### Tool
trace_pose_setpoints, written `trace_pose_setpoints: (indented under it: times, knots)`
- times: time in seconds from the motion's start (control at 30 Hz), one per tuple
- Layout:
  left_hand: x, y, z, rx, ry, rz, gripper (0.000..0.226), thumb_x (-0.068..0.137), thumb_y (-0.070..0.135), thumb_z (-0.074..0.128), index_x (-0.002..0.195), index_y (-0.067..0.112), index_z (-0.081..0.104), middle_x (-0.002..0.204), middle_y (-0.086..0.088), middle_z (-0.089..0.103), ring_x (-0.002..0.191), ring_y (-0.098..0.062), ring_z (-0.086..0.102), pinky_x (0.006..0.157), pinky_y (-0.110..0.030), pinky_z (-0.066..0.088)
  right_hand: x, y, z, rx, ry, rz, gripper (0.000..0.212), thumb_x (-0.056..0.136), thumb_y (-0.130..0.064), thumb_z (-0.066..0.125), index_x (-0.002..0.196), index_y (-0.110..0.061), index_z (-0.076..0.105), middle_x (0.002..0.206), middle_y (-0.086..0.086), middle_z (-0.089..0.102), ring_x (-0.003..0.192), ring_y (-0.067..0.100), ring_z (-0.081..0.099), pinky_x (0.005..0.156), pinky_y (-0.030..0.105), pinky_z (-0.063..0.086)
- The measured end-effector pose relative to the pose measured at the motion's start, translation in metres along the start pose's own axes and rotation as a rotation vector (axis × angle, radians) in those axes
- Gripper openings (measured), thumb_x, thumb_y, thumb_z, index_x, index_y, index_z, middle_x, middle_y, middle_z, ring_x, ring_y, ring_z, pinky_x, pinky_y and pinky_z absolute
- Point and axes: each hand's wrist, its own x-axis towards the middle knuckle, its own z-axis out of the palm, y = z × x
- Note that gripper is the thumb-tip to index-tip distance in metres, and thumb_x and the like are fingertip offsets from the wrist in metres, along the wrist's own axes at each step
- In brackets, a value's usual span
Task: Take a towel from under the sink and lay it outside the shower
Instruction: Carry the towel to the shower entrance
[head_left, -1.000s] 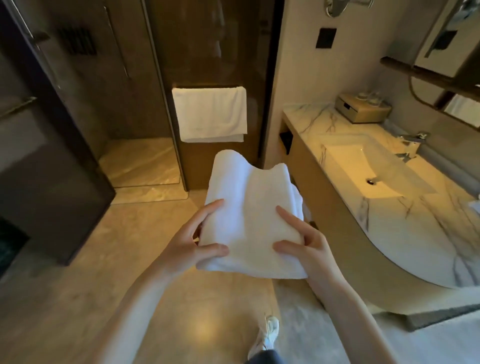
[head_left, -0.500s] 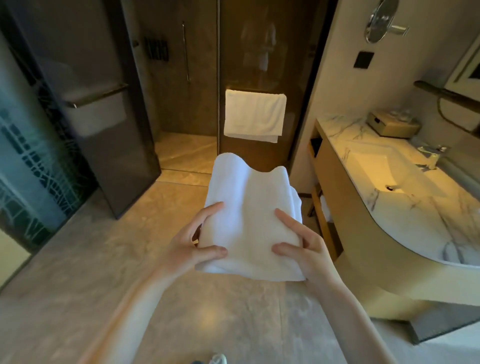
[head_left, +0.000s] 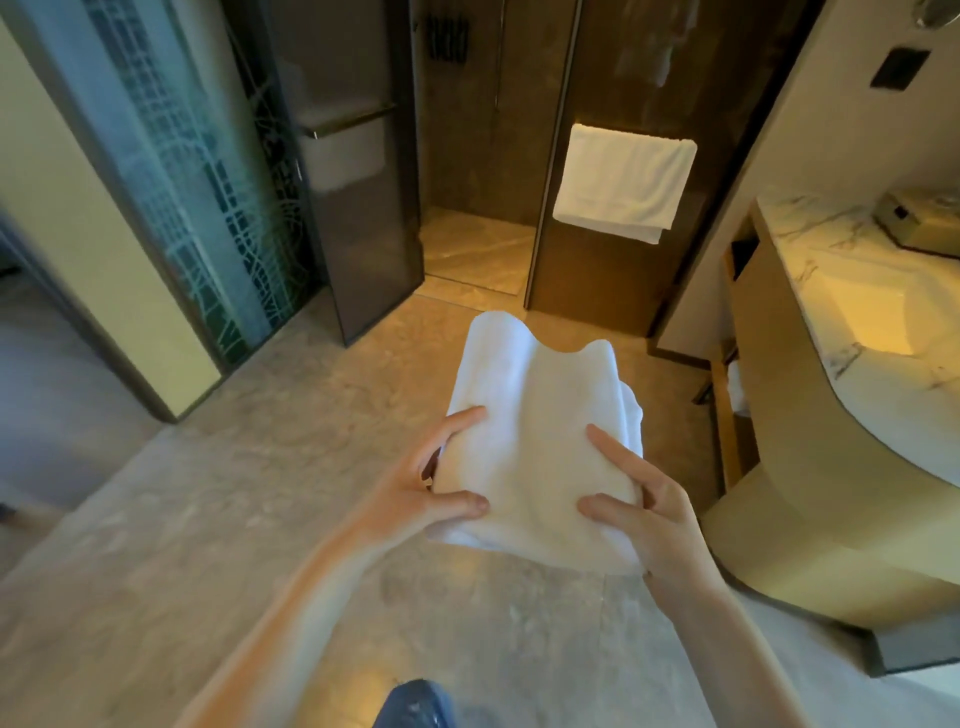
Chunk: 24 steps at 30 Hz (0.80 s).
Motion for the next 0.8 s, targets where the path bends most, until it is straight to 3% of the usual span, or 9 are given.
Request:
trace_pose_setpoints:
  times: [0.1, 0.23, 0.5, 0.63, 0.7, 0.8]
  knots:
    - [-0.018, -0.007, -0.020, 0.008, 0.021, 0.007, 0.082, 0.070, 0.007, 0.081, 0.135, 0.045, 0.048, 0.127, 0.037, 0.052, 0.119, 0.005, 0.051, 0.084, -0.011, 0.044, -0.002, 0.007, 0.024, -0.006, -0.020, 0.004, 0.063, 0.076, 0.014, 0.068, 0.122, -0.030, 0.068, 0.099, -0.018, 0.074, 0.092, 0.008, 0.070, 0.079, 0.033, 0.061]
    - [-0.038, -0.020, -0.062, 0.003, 0.068, -0.001, 0.081, 0.076, 0.000, 0.079, 0.134, 0.047, 0.049, 0.127, 0.033, 0.054, 0.118, 0.004, 0.053, 0.083, -0.012, 0.045, 0.008, 0.017, 0.068, -0.008, -0.069, 0.021, 0.064, 0.076, 0.013, 0.069, 0.117, -0.035, 0.070, 0.100, -0.016, 0.075, 0.093, 0.011, 0.070, 0.072, 0.029, 0.060]
    - [-0.073, -0.035, -0.210, 0.126, 0.143, -0.008, 0.077, 0.079, 0.019, 0.081, 0.132, 0.059, 0.042, 0.132, 0.048, 0.035, 0.119, 0.018, 0.040, 0.086, -0.008, 0.043, 0.050, 0.042, 0.216, 0.052, -0.185, 0.093, 0.064, 0.076, 0.014, 0.066, 0.118, -0.035, 0.071, 0.108, -0.002, 0.075, 0.096, 0.017, 0.071, 0.069, 0.027, 0.057]
    - [-0.083, -0.037, -0.286, 0.172, 0.160, -0.029, 0.077, 0.069, 0.043, 0.080, 0.131, 0.062, 0.039, 0.136, 0.043, 0.033, 0.126, 0.008, 0.038, 0.098, -0.022, 0.045, 0.070, 0.047, 0.290, 0.077, -0.217, 0.106, 0.064, 0.076, 0.016, 0.066, 0.121, -0.031, 0.069, 0.107, -0.001, 0.075, 0.093, 0.017, 0.072, 0.067, 0.026, 0.057]
    - [-0.078, -0.040, -0.316, 0.186, 0.147, -0.023, 0.077, 0.068, 0.047, 0.078, 0.133, 0.061, 0.038, 0.140, 0.038, 0.033, 0.131, 0.002, 0.037, 0.103, -0.029, 0.042, 0.079, 0.046, 0.315, 0.071, -0.206, 0.106, 0.065, 0.076, 0.015, 0.068, 0.120, -0.032, 0.070, 0.105, -0.001, 0.076, 0.090, 0.016, 0.072, 0.066, 0.025, 0.056]
    - [-0.060, -0.043, -0.344, 0.197, 0.119, -0.022, 0.079, 0.068, 0.049, 0.078, 0.134, 0.061, 0.037, 0.142, 0.037, 0.033, 0.132, 0.001, 0.035, 0.103, -0.029, 0.041, 0.097, 0.042, 0.335, 0.052, -0.183, 0.103, 0.065, 0.076, 0.014, 0.069, 0.120, -0.033, 0.069, 0.104, -0.004, 0.076, 0.089, 0.013, 0.072, 0.066, 0.022, 0.056]
